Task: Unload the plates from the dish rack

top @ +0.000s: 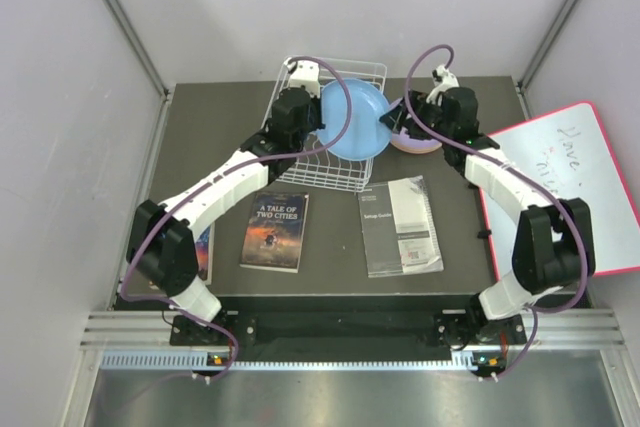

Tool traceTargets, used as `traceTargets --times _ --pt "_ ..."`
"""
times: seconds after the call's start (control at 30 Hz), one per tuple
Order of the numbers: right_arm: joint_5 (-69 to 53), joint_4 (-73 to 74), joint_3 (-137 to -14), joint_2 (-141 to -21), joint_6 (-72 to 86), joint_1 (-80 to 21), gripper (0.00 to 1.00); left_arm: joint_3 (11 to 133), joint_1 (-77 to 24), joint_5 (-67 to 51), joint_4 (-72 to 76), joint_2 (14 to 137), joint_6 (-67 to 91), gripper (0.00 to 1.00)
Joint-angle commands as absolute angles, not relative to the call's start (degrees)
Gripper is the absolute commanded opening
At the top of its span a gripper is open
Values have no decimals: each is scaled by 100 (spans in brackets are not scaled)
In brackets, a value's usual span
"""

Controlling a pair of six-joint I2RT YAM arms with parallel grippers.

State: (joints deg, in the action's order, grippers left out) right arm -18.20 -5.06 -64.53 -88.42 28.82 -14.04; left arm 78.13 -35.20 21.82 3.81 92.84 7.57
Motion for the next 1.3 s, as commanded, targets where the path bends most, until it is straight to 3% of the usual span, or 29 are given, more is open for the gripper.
traceTargets --times 0.0,0.13,0.17,0.23,0.27,0.37,0.43,0.47,0.5,0.6,0.83,1.27 --pt "-1951 -765 -6759 -9008 2927 -1503 67 7717 -3533 1907 817 9088 1107 0" --pt "-2083 -704 -6838 -9123 2883 -1503 45 7533 -3533 1741 1063 8991 1116 0" --pt "-2100 -712 -6847 -9140 2874 -1503 30 7515 -3533 1705 1098 8983 1134 0" --pt "-2083 -712 -6838 -9132 2857 -1512 14 7497 -3533 1617 1142 8965 1151 0" --pt "-2057 -695 -6838 -9114 2839 -1512 0 7480 -3533 1582 1151 8965 1134 0" --pt "-1821 -563 -6873 -9053 2751 -1512 0 7313 -3533 1468 1353 8886 1081 0" --pt "-1644 -423 -6899 -9018 2681 -1503 0 7234 -3533 1424 1450 8860 1046 9" --pt "-1443 -387 -6908 -8974 2655 -1477 0 7225 -3533 1433 1450 8859 1037 24" --pt "-1337 -352 -6926 -8948 2602 -1450 0 7216 -3533 1424 1450 8851 1011 52" --pt "-985 -220 -6996 -8877 2532 -1231 0 7216 -3516 1450 1372 8851 914 84" --pt "-89 281 -7479 -9087 2171 -441 0 6953 -3384 1758 1345 8657 677 96" --pt "773 501 -8613 -10599 2004 -105 0 6381 -3059 1749 1371 8455 703 98"
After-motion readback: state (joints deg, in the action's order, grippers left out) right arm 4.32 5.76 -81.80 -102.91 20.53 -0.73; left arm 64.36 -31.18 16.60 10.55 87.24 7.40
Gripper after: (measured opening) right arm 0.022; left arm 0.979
